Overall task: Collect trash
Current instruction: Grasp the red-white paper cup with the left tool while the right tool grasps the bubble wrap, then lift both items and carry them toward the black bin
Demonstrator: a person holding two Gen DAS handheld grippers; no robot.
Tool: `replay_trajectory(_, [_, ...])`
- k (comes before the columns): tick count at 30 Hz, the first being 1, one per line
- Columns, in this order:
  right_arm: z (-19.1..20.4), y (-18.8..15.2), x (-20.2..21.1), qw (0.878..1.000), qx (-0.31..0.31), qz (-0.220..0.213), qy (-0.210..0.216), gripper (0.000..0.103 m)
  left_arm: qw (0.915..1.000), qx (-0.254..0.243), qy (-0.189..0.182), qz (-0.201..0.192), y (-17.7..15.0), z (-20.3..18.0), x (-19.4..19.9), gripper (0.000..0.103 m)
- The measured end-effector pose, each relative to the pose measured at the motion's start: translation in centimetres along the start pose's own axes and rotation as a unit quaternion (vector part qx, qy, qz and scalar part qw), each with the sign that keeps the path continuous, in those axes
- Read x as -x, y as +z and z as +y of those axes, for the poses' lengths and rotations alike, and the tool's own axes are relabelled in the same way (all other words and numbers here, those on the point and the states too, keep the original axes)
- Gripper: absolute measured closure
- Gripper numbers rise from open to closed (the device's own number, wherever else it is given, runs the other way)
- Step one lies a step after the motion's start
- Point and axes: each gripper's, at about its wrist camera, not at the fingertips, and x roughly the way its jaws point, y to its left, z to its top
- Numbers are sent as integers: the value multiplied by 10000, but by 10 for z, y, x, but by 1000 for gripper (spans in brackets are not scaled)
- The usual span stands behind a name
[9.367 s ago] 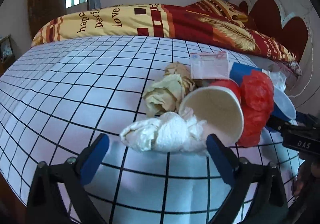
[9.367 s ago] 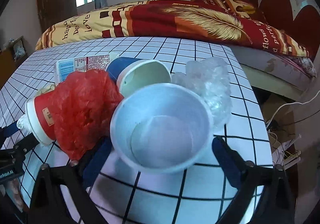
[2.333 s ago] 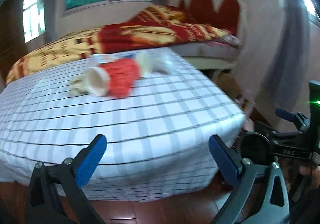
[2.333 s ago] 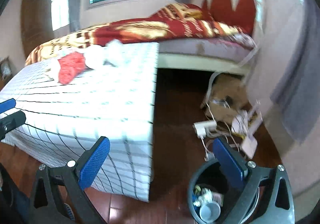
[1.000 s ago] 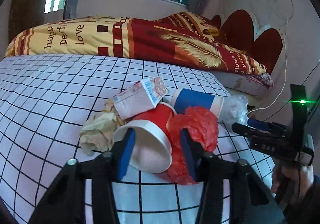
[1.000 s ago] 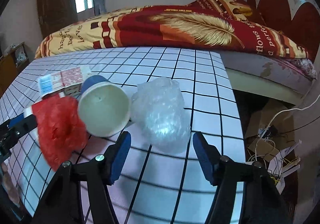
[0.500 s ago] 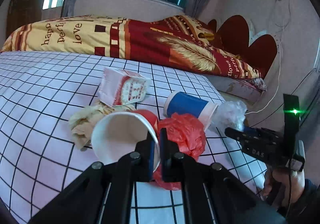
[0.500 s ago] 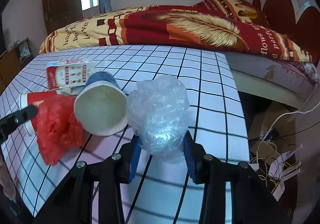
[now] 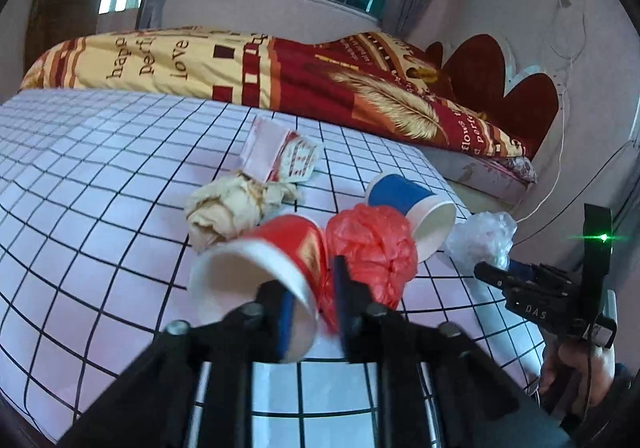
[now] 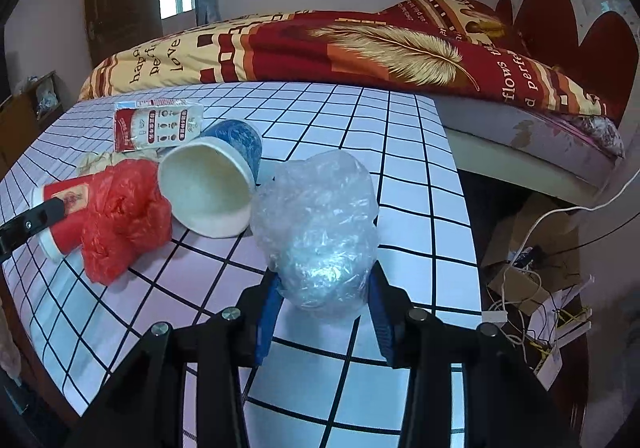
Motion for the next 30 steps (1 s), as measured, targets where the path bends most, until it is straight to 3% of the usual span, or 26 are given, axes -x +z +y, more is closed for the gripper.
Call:
replay_trajectory(3, [0,2,-7,9999,-30,127,1,59,9998,59,-113,128,2,5,-6,83])
replay_trajectory(4, [0,2,-8,9999,-45,131,38,60,9996,75,-189,191,2,6,-8,96])
replay_trajectory(5, [-1,2,-8,9999,-51,129,94,62,9996,62,-174,222,2,7,-8,100])
replay_trajectory(14, [0,-4,23,9998,-128,-154,79,64,9993,-265,77,-268,1,-4,26,101])
replay_trajectory(30, [10,-49,114,9984,-147,-543,67,64,9971,-709,97,-259,-32,-48,69,101])
